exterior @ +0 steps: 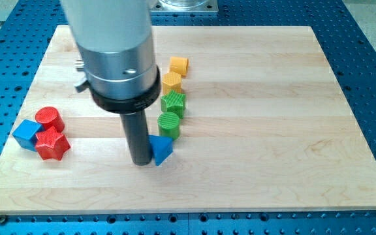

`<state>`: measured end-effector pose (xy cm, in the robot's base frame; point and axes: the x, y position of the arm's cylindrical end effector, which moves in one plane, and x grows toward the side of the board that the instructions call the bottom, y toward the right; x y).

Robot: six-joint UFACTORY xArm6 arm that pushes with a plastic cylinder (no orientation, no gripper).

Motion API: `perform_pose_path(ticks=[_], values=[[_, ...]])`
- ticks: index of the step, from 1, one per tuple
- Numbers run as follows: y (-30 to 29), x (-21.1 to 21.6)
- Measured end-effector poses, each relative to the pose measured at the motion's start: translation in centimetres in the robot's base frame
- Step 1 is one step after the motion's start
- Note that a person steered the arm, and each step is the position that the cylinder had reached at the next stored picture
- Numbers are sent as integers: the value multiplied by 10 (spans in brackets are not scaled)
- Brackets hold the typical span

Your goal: Place the red star at the bottom center of the board

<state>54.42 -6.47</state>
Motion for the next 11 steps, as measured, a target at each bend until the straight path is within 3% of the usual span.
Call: perform_pose_path(ticks=[2,3,4,5,6,8,9,11], values=[[3,0],[-67,8],[-200,48],[-232,1],[-211,-35],[-155,-22],[-95,-13],[-140,15]])
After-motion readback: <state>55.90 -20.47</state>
